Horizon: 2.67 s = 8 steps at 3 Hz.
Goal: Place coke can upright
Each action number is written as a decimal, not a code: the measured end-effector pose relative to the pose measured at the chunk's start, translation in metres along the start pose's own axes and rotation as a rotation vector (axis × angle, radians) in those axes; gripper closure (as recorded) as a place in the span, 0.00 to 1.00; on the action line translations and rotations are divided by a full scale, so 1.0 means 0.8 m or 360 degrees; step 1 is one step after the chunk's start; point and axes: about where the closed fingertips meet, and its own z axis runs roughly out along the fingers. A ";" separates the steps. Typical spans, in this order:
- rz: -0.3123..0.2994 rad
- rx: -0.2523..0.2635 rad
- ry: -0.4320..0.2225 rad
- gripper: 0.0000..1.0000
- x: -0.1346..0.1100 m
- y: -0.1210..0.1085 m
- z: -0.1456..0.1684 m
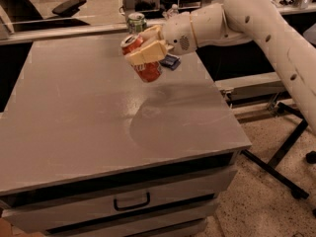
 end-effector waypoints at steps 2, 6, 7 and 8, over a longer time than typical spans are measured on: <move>0.0101 0.0092 -0.0281 1.00 0.013 0.014 -0.002; 0.0102 0.0249 -0.0556 1.00 -0.012 0.046 -0.040; 0.0069 0.0270 -0.0550 1.00 -0.028 0.060 -0.025; 0.0053 0.0275 -0.0533 1.00 0.022 0.067 -0.020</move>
Offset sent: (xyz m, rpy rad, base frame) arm -0.0323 -0.0561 -0.0322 0.5019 0.0241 -0.2998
